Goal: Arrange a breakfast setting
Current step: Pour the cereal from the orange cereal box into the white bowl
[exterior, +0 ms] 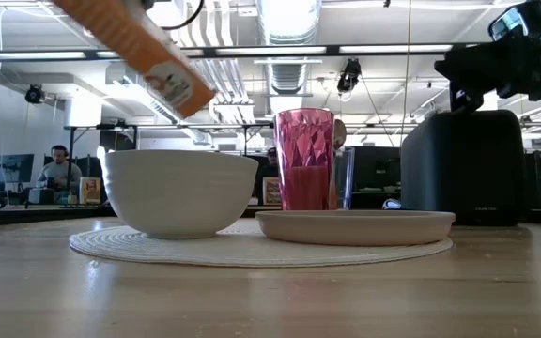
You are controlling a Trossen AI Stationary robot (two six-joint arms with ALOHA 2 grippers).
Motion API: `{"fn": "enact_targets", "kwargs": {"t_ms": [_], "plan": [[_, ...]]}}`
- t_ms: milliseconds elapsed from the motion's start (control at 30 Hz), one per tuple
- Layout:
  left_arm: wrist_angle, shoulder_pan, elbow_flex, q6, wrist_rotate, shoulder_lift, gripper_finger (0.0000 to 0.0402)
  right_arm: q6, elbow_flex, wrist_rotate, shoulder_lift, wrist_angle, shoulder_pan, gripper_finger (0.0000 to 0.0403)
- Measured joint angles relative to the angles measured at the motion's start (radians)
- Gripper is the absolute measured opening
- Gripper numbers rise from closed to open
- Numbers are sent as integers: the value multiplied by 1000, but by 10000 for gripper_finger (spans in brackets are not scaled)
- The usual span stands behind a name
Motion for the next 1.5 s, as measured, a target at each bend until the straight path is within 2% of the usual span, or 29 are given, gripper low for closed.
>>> {"fn": "enact_targets", "kwargs": {"t_ms": [400,1000,1500], "plan": [[-1,3,-117,-3,1,-25,0,14,0,1,0,4,0,84],[-1,26,-128,-19,17,-24,0,15,0,1,0,4,0,84],[0,46,-133,-29,45,37,0,4,0,0,0,1,0,84]]}}
